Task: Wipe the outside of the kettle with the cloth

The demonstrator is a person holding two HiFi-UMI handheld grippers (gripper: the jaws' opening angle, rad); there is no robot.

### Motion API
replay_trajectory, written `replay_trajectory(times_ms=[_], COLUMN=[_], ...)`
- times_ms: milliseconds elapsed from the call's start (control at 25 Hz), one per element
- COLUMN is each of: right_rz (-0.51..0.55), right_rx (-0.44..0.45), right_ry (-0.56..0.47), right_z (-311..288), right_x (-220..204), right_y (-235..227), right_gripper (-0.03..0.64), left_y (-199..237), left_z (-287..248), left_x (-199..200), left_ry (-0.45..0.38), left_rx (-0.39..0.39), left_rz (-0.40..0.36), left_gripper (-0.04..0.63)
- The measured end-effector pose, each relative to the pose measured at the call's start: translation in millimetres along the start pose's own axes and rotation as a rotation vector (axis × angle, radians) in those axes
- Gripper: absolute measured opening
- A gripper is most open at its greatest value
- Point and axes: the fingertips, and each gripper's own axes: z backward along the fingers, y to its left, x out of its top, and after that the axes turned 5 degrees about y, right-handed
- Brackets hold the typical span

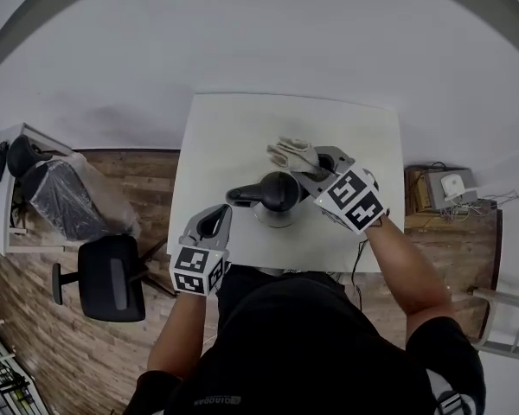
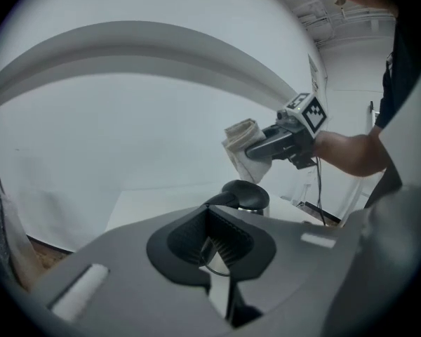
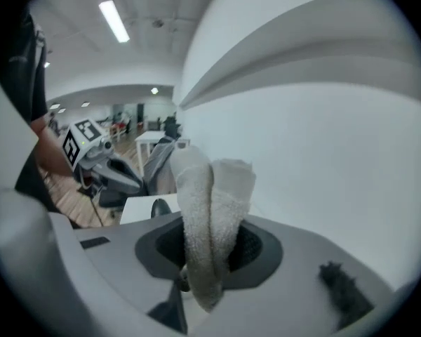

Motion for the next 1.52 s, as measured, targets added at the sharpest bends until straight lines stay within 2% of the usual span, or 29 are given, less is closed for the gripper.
replay_trajectory(times_ms=[80,160,240,280,360,520,640,720,800,920,1000,1080,1200,1360,1520], right_rz=[-0.293,-0.511,-0.631,-0.649,-0.614,-0.416,-0.261,-0.226,-0.226,-0.200,-0.158,-0.104,-0.045,0.011,0.056], right_rx=[-0.124,-0.230,-0.320,-0.354,-0.423,-0.634,-0.772,-0.821,-0.839,-0.843,-0.815,-0.791,-0.789,-0.800,-0.801], right_ry=[-0.185,-0.349,-0.452,-0.455,-0.393,-0.185,0.091,0.282,0.388,0.483,0.547,0.612,0.674,0.693,0.652], right_z=[24,50,69,72,72,56,42,36,28,13,-2,-14,-25,-37,-55], right_x=[-15,-32,-46,-50,-50,-36,-32,-35,-34,-27,-22,-17,-9,7,26], right_y=[-17,-36,-49,-51,-44,-21,-8,-3,2,11,17,23,32,40,55], right_gripper=[0.098,0.100,0.100,0.098,0.098,0.100,0.098,0.098,0.098,0.098,0.098,0.098,0.098,0.099,0.098], left_y=[6,7,9,10,17,38,58,69,75,75,78,90,117,129,130], left_z=[2,1,-1,-3,-6,-10,-6,-2,3,14,24,31,37,39,47], left_x=[5,8,9,9,9,10,-2,-9,-14,-23,-33,-41,-51,-51,-52], left_ry=[-0.007,-0.006,-0.008,-0.010,-0.013,-0.016,-0.007,-0.009,-0.018,-0.031,-0.031,-0.030,-0.023,-0.041,-0.058], left_rx=[0.029,0.034,0.023,0.008,-0.041,-0.172,-0.266,-0.333,-0.387,-0.467,-0.509,-0.520,-0.496,-0.484,-0.486], left_rz=[-0.002,-0.026,-0.047,-0.052,-0.064,-0.147,-0.196,-0.226,-0.249,-0.312,-0.348,-0.341,-0.292,-0.248,-0.253], left_gripper=[0.008,0.008,0.008,0.008,0.008,0.008,0.008,0.008,0.008,0.008,0.008,0.008,0.008,0.008,0.008])
